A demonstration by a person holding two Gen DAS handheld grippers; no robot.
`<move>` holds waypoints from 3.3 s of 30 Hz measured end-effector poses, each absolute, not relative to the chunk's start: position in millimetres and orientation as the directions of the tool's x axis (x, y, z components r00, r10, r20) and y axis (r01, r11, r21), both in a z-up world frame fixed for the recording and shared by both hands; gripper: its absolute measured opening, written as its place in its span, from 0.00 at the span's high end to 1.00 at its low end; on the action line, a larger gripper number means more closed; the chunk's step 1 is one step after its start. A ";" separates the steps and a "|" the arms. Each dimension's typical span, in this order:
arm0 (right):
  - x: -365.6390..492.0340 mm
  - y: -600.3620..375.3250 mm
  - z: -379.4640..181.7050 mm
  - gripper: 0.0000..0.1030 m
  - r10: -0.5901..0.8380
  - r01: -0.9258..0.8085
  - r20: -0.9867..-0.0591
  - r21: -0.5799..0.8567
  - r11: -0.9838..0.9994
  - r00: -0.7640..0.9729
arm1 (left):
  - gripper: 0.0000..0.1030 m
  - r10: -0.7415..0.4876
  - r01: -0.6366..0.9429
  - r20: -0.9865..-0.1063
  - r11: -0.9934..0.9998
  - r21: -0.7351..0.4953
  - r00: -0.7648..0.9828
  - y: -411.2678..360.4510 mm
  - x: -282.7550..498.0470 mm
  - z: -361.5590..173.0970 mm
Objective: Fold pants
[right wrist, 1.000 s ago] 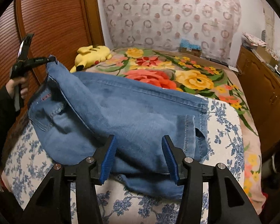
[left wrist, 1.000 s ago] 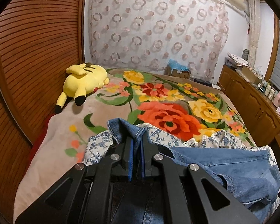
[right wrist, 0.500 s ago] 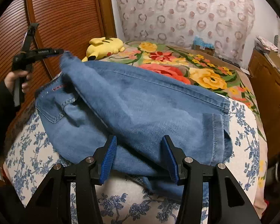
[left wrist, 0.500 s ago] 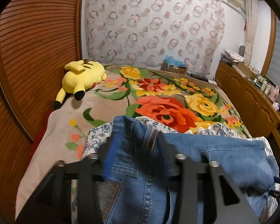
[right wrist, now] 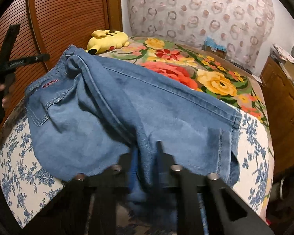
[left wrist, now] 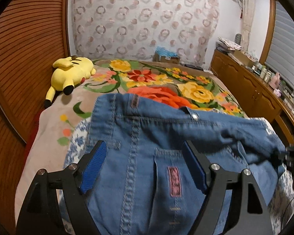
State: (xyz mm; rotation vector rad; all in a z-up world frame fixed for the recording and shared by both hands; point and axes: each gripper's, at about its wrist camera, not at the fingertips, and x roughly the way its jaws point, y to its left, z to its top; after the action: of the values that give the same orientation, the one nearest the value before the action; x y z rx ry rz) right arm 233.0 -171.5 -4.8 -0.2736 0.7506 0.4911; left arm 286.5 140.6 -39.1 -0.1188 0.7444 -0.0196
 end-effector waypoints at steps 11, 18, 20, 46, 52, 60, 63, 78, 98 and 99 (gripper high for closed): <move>281.5 -162.6 53.1 0.93 0.281 -0.432 -0.589 -0.130 0.892 0.758 | 0.22 -0.058 -0.022 -0.676 0.994 -0.109 0.734 131.7 275.4 -42.7; 324.5 -136.1 27.3 0.93 0.202 -0.375 -0.627 -0.155 0.914 0.753 | 0.22 -0.069 -0.011 -0.675 0.993 -0.114 0.735 123.0 265.9 -44.6; 333.0 -129.0 20.9 0.93 0.188 -0.370 -0.651 -0.153 0.917 0.735 | 0.22 -0.070 -0.013 -0.677 0.993 -0.116 0.733 123.0 264.3 -45.3; 260.7 -237.6 -2.8 0.54 0.178 -0.196 -0.719 0.060 0.979 0.672 | 0.22 -0.098 0.023 -0.734 0.993 -0.112 0.672 96.5 255.0 -74.3; 255.8 -226.2 -11.5 0.62 0.211 -0.222 -0.736 0.085 0.971 0.644 | 0.22 -0.090 0.016 -0.737 0.994 -0.107 0.670 99.9 249.0 -78.9; 205.5 -231.2 34.4 0.97 0.210 -0.249 -0.662 0.036 0.968 0.720 | 0.22 -0.084 0.013 -0.730 0.995 -0.103 0.678 103.2 242.0 -75.7; 177.4 -242.6 52.0 0.97 0.214 -0.241 -0.634 0.044 0.969 0.743 | 0.22 -0.072 0.003 -0.720 0.995 -0.097 0.690 109.2 238.7 -71.3; 181.8 -260.6 -28.8 0.91 0.206 -0.183 -0.738 0.112 0.977 0.643 | 0.22 0.045 -0.128 -0.715 0.990 -0.062 0.697 166.3 225.2 -69.2; 196.8 -225.2 -46.3 0.61 0.123 -0.175 -0.767 0.015 0.984 0.629 | 0.22 0.081 -0.236 -0.749 0.966 -0.103 0.658 203.4 217.5 -93.5; 195.9 -224.8 -44.7 0.61 0.124 -0.176 -0.767 0.015 0.984 0.630 | 0.23 0.078 -0.243 -0.749 0.963 -0.114 0.658 205.4 218.0 -94.3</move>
State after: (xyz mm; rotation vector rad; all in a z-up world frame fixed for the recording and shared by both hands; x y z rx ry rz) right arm 195.9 -224.8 -44.7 -0.0635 0.8725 0.1718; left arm 218.0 205.4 -94.3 -0.2119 0.8340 0.1833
